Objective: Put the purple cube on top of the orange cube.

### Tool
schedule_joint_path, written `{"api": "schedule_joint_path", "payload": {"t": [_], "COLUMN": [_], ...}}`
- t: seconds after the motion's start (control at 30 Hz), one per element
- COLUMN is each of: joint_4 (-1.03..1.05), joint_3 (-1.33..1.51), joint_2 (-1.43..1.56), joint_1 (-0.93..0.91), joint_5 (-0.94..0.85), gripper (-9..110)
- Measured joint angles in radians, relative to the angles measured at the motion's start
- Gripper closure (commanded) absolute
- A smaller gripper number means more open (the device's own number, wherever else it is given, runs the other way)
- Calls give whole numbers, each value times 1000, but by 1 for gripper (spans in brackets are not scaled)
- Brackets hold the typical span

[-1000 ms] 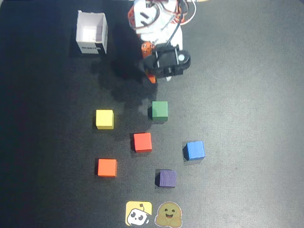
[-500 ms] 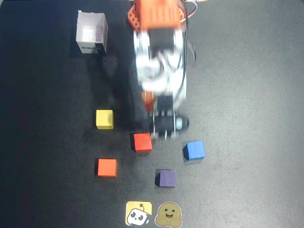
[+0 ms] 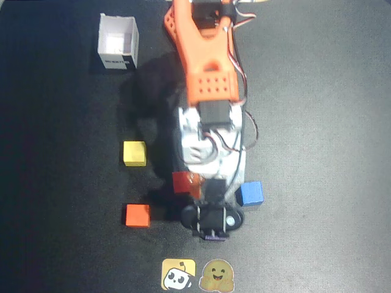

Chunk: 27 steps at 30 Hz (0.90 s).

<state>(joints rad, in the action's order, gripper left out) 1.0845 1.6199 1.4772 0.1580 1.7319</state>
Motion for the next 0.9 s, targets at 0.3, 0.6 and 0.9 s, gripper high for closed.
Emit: {"api": "schedule_joint_path", "payload": {"t": [0.3,0.6,0.9], "joint_4": [-26,-54,-97], "joint_3": [-144,-225,-273], "joint_2": [-164,-275,-374], "joint_1": [34,40,35], "joint_5": [57,72,74], "gripper": [79,79,79]}}
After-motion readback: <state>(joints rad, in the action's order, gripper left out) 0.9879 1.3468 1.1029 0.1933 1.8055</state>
